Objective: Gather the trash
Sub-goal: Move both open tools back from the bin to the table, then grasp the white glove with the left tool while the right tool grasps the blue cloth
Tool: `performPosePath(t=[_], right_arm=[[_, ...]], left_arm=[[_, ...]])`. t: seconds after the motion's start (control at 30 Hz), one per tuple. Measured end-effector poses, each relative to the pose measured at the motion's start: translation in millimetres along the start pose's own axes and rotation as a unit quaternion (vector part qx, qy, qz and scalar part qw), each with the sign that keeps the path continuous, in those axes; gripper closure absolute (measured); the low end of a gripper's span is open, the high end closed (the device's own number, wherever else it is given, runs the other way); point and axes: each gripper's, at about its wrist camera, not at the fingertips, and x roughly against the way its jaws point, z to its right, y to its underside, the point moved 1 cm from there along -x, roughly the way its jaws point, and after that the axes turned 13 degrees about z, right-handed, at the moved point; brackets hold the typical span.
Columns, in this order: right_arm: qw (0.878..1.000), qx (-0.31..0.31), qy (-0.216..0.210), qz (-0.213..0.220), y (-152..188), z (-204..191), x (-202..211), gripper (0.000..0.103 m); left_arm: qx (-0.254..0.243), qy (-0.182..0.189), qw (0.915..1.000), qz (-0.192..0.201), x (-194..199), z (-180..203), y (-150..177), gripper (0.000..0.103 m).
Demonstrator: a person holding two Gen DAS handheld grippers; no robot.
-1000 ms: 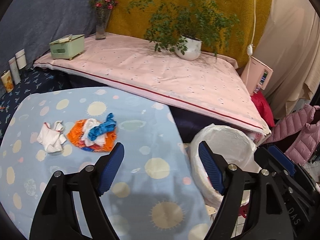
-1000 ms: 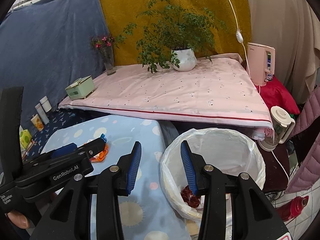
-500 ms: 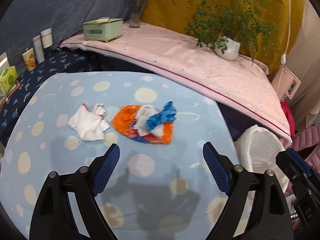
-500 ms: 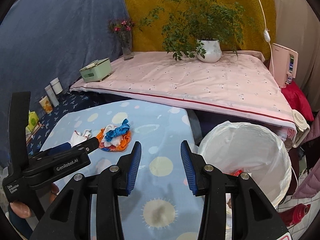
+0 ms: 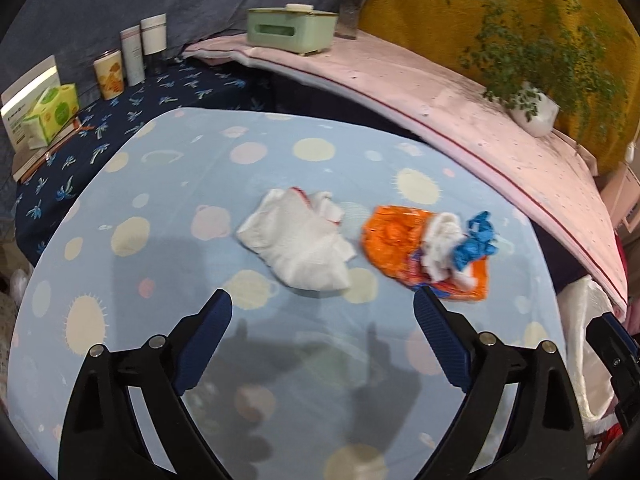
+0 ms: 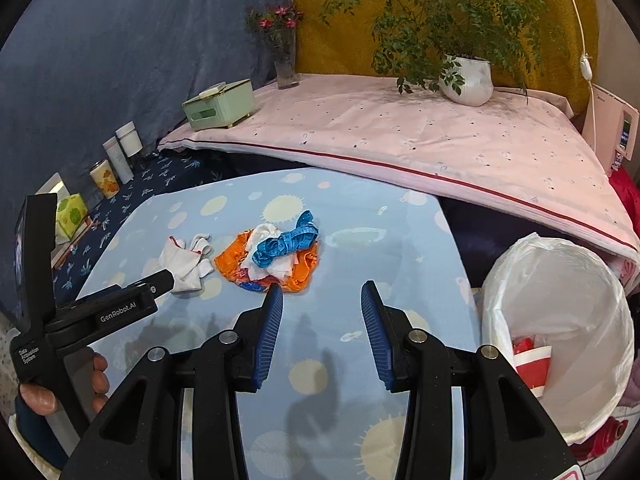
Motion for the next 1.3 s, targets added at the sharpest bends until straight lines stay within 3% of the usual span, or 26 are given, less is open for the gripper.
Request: performPosePath(t=[0.27,0.6,0.77,0.9,1.03,1.3], right_arm=[[1.000,-0.011,-0.010,-0.015,-1.4,-23.4,-48.5,0.057],[0.999,-0.037,-0.011,-0.038,-4.9,-35.1,-109.4,0.056],[0.998,-0.041,-0.007,-0.048,0.1,-36.1,-125.6,0.056],[0.997,-0.047,-0.009,-0.058,6.5,-34.1,-134.5,0.058],[0.997,-0.051,-0.015,-0.059,10.6,-32.5,-135.4,0.069],[0.997,-0.053,-0.022,-0.050,5.0,-34.0,-126.1,0.064]], left_arm=[[0.008,-0.011,0.9999,-0.007,-33.0,-27.9,-10.1,0.015],[0.013,0.011,0.9996,-0.021,-73.0,-29.3,-18.7,0.017],[0.015,0.025,0.9991,-0.032,-86.6,-25.3,-18.0,0.032],[0.020,0.035,0.9984,-0.040,-91.7,-26.0,-14.4,0.054],[0.024,0.048,0.9977,-0.043,-90.6,-25.6,-13.7,0.078],[0.024,0.054,0.9974,-0.041,-81.5,-16.9,-14.0,0.084]])
